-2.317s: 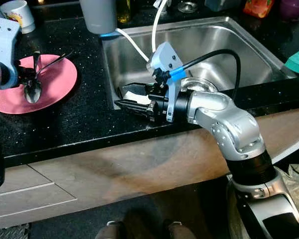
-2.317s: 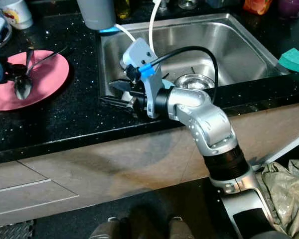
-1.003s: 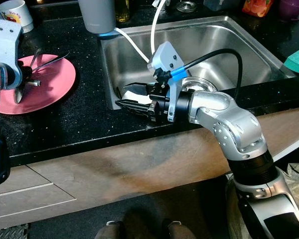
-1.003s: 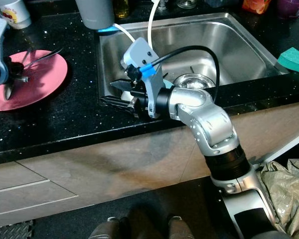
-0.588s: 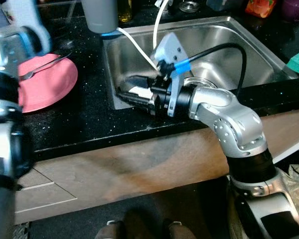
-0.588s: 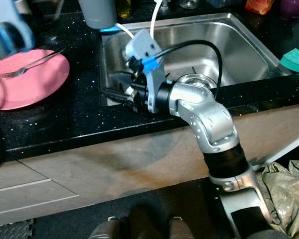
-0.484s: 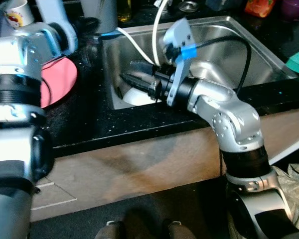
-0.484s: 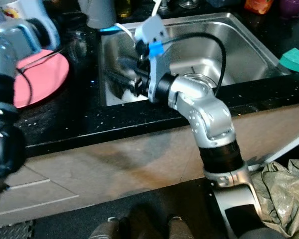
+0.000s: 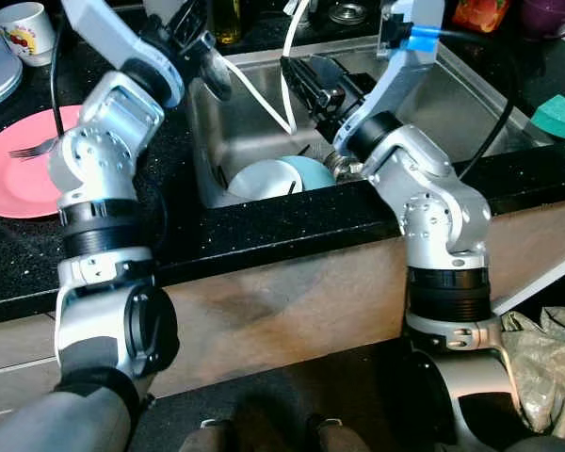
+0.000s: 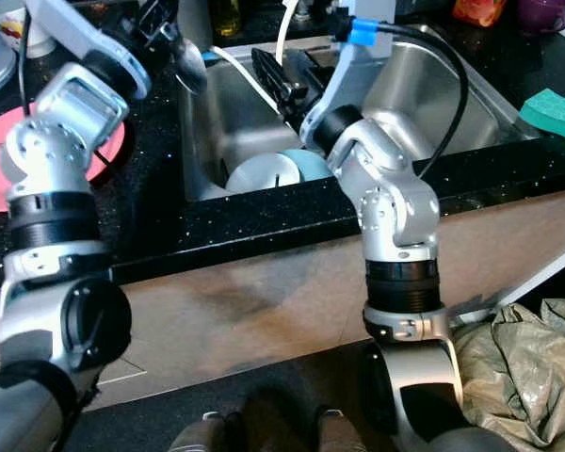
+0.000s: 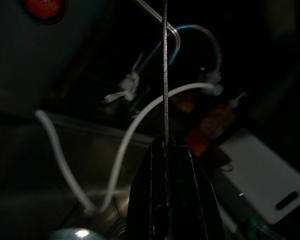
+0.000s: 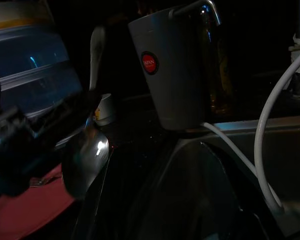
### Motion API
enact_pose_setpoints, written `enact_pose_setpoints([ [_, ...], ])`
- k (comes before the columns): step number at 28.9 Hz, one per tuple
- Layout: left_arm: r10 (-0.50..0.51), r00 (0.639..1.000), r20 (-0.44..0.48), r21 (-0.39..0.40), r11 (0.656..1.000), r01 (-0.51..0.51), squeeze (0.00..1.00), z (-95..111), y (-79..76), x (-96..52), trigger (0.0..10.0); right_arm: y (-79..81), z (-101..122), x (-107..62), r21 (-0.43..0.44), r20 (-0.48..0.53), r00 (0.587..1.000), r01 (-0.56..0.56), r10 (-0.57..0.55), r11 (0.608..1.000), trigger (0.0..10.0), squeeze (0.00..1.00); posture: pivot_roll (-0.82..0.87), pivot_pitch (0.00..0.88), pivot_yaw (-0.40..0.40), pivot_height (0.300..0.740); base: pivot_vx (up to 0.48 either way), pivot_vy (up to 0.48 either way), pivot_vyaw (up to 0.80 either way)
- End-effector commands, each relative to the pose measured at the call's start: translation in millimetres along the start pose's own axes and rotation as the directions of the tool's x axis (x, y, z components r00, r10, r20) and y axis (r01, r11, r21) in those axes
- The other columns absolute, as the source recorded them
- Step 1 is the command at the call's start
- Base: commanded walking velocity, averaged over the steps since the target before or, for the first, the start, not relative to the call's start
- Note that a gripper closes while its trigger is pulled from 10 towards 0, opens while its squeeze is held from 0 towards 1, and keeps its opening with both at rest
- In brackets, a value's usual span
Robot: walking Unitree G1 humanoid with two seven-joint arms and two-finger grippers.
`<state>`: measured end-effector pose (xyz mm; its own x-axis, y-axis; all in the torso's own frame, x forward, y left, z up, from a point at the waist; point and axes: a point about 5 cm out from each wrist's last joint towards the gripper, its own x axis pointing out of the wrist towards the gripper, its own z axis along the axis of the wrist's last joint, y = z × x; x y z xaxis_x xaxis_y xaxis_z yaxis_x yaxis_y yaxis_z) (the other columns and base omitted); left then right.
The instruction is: Kitchen organization
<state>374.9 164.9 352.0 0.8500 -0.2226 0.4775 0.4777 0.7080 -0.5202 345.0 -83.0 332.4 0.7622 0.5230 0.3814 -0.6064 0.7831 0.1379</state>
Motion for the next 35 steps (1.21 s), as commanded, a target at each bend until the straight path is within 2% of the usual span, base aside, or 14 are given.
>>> enact_pose_setpoints([
  [1,0.0,0.999,-0.047,0.053,0.999,0.003,0.0,-8.1,0.1,-3.5,0.0,0.2,1.5,-0.9,0.012,0.019,1.0,0.005,-0.005,1.0,10.0,0.52,0.03,0.197,0.039,0.74,0.0,0.0,0.0],
  [2,0.0,0.999,-0.047,0.053,0.999,0.003,0.0,-8.1,0.1,-3.5,0.0,0.2,1.5,-0.9,0.012,0.019,1.0,0.005,-0.005,1.0,10.0,0.52,0.03,0.197,0.039,0.74,0.0,0.0,0.0],
  [3,0.013,0.991,-0.13,0.164,0.986,0.009,0.0,-26.9,4.0,-6.1,0.0,0.7,-0.2,-0.9,-0.043,-0.006,1.0,-0.003,0.002,0.999,10.0,0.49,0.03,0.194,0.039,0.74,0.0,0.0,0.0],
  [4,0.019,0.989,-0.15,0.199,0.98,0.011,0.0,-32.3,5.2,-6.9,0.0,0.6,-0.9,-0.9,-0.067,-0.016,1.0,-0.003,0.002,0.998,10.0,0.36,0.03,0.194,0.039,0.74,0.0,0.0,0.0],
  [5,0.017,0.987,-0.16,0.225,0.974,0.02,0.0,-36.3,5.1,-7.1,0.0,0.5,-1.9,-0.8,-0.096,-0.028,1.0,-0.002,-0.001,0.995,10.0,0.36,0.02,0.191,0.039,0.74,0.0,0.0,0.0],
  [6,0.018,0.985,-0.174,0.296,0.954,0.036,0.0,-41.5,5.0,-4.9,0.0,-0.2,-6.5,-0.5,-0.18,-0.067,0.998,-0.01,-0.002,0.984,10.0,0.0,0.02,0.191,0.042,0.74,0.0,0.0,0.0],
  [11,-0.03,0.963,-0.266,0.489,0.857,0.162,0.0,-58.3,0.8,3.2,0.0,-8.2,-24.6,-4.0,-0.377,-0.208,0.978,-0.064,-0.017,0.924,10.0,0.0,0.02,0.192,0.044,0.74,0.0,0.0,0.0],
  [15,-0.064,0.946,-0.319,0.527,0.817,0.233,0.0,-67.9,-2.7,8.8,0.0,-11.4,-29.4,-7.3,-0.394,-0.254,0.967,-0.098,-0.006,0.914,10.0,0.0,0.02,0.197,0.048,0.74,0.0,0.0,0.0],
  [16,-0.078,0.931,-0.356,0.558,0.782,0.279,0.0,-76.1,-4.0,12.0,0.0,-12.5,-31.2,-9.5,-0.396,-0.28,0.96,-0.12,0.004,0.91,10.0,0.0,0.02,0.199,0.049,0.74,0.0,0.0,0.0],
  [20,-0.073,0.923,-0.378,0.595,0.745,0.302,0.0,-81.4,-2.5,13.2,0.0,-14.0,-32.9,-11.5,-0.408,-0.306,0.952,-0.134,0.003,0.903,10.0,0.0,0.01,0.206,0.054,0.74,0.0,0.0,0.0],
  [24,-0.071,0.876,-0.477,0.617,0.683,0.391,0.0,-105.5,-0.5,12.3,0.0,-25.7,-38.8,-19.6,-0.475,-0.387,0.921,-0.161,-0.042,0.865,10.0,0.0,0.0,0.217,0.055,0.74,0.0,0.0,0.0],
  [28,-0.068,0.85,-0.523,0.625,0.648,0.436,0.0,-115.2,0.2,9.6,0.0,-26.6,-39.0,-20.3,-0.48,-0.394,0.918,-0.166,-0.043,0.861,10.0,0.0,0.0,0.218,0.056,0.74,0.0,0.0,0.0],
  [30,-0.045,0.835,-0.549,0.651,0.603,0.461,0.0,-121.5,4.0,7.9,0.0,-28.7,-38.4,-21.3,-0.49,-0.402,0.914,-0.165,-0.054,0.856,10.0,0.0,0.0,0.22,0.056,0.74,0.0,0.0,0.0],
  [35,-0.018,0.823,-0.568,0.678,0.556,0.481,0.0,-125.0,9.2,5.7,0.0,-30.7,-37.6,-22.4,-0.487,-0.416,0.908,-0.168,-0.058,0.857,10.0,0.0,0.0,0.223,0.056,0.74,0.0,0.0,0.0],
])
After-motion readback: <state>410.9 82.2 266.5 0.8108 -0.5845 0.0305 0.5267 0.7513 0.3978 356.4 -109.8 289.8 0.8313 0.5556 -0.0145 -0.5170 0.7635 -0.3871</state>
